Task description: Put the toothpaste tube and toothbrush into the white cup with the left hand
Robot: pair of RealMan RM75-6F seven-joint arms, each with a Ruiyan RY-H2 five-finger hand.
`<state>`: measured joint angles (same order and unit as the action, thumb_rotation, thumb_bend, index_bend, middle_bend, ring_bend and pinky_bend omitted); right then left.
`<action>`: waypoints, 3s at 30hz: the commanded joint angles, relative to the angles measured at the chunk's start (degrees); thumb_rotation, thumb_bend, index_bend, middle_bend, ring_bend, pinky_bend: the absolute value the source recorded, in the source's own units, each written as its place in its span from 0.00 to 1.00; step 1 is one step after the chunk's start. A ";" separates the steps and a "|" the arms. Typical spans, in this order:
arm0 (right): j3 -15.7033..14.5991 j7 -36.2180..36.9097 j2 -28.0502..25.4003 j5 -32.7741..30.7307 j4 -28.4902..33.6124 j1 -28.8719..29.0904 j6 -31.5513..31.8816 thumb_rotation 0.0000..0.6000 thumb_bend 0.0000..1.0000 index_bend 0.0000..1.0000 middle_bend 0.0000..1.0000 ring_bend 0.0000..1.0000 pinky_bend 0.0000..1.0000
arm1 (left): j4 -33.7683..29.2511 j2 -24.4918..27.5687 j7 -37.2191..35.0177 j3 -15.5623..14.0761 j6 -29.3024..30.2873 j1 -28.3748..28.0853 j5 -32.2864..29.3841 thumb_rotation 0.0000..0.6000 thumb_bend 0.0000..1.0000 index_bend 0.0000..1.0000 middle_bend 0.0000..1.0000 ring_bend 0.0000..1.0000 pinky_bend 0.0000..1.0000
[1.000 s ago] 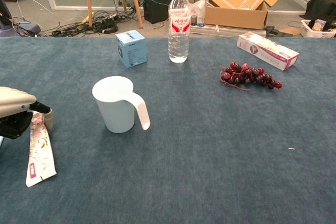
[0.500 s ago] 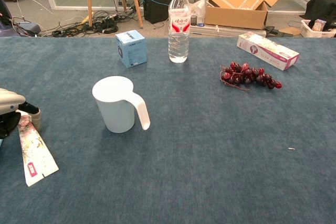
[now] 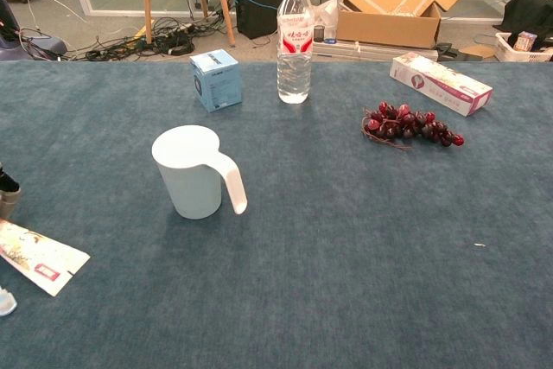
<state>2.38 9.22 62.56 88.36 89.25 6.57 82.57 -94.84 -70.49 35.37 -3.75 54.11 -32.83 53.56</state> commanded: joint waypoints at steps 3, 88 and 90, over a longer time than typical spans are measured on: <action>0.02 -0.02 0.02 -0.06 0.00 0.01 -0.05 1.00 0.03 0.03 0.04 0.04 0.33 | -0.34 0.44 -0.26 -0.08 0.42 0.02 -0.22 1.00 0.99 0.53 1.00 1.00 0.97; 0.06 -0.30 0.00 -0.37 0.21 0.10 -0.41 1.00 0.03 0.05 0.04 0.04 0.33 | 14.61 -1.19 -24.87 0.36 0.13 7.33 23.97 1.00 0.27 0.60 0.00 0.00 0.06; 0.04 -0.35 0.02 -0.37 0.23 0.12 -0.46 1.00 0.03 0.05 0.04 0.04 0.33 | 14.29 -0.89 -25.38 0.43 -0.02 7.35 23.90 1.00 0.27 0.64 0.00 0.00 0.06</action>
<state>2.42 8.87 62.58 87.99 89.48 6.68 82.11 -80.45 -71.48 10.10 -3.36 54.15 -25.49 77.50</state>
